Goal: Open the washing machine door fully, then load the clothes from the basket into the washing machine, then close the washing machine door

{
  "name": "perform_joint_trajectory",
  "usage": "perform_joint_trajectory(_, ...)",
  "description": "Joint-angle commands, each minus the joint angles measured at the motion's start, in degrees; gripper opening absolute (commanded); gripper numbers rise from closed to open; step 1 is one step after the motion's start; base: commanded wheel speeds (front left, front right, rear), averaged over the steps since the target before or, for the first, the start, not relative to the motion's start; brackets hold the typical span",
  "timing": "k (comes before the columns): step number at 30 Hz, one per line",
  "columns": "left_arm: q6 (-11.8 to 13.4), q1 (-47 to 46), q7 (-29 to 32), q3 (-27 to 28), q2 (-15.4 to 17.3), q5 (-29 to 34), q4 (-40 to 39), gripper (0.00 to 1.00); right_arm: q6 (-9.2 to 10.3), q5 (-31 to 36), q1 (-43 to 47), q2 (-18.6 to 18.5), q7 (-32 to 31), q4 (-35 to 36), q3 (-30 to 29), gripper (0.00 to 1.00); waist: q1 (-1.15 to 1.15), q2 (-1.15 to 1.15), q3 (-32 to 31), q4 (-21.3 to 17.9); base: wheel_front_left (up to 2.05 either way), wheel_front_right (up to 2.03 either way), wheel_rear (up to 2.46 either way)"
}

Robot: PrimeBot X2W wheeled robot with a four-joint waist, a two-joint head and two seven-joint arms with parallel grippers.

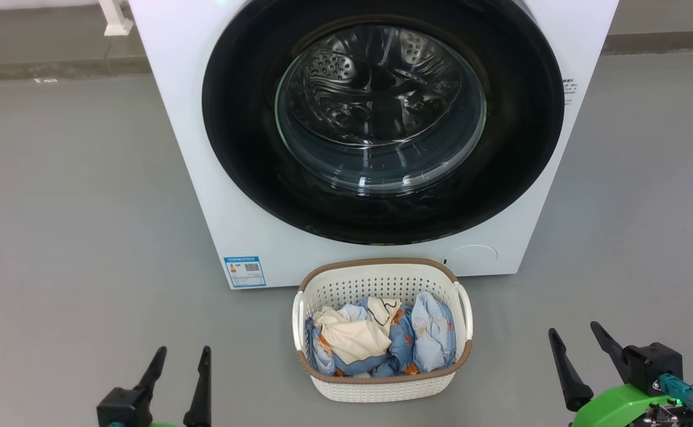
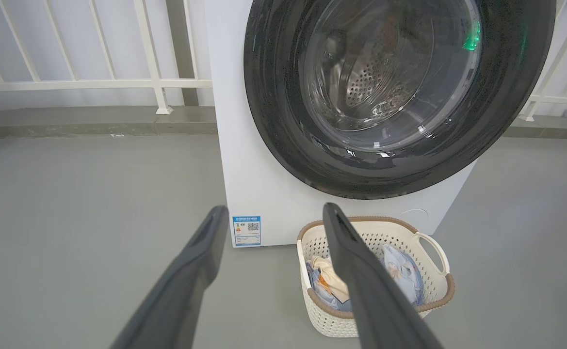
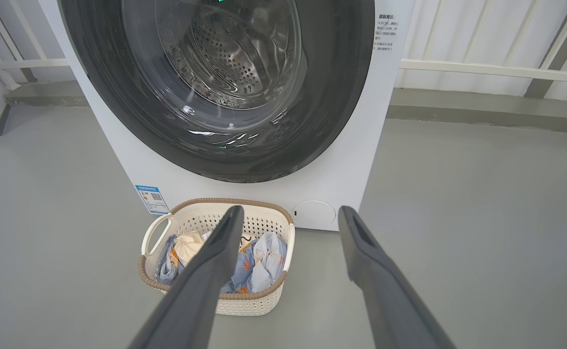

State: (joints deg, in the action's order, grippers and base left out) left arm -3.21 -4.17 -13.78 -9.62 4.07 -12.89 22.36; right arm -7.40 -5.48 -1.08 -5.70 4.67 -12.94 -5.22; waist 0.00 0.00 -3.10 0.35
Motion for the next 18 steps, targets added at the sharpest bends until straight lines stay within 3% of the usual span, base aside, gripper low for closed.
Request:
perform_joint_trajectory(1, 0.41, -3.03, -0.76, 1.62, 1.29, 0.11, -1.02, 1.00, -0.09, 0.39, -0.71, -0.69, 0.70, 1.68, 1.34, 1.00, 0.00, 0.00, -0.03, 0.01, 0.00, 0.00, 0.00)
perform_joint_trajectory(18, 1.03, -3.31, -0.54, 0.93, 1.79, -0.72, -0.35, 1.00, -0.09, -0.39, -0.81, -0.28, 1.17, 1.32, 1.07, 1.00, 0.00, 0.00, -0.18, -0.04, 0.00, 0.00, -0.01)
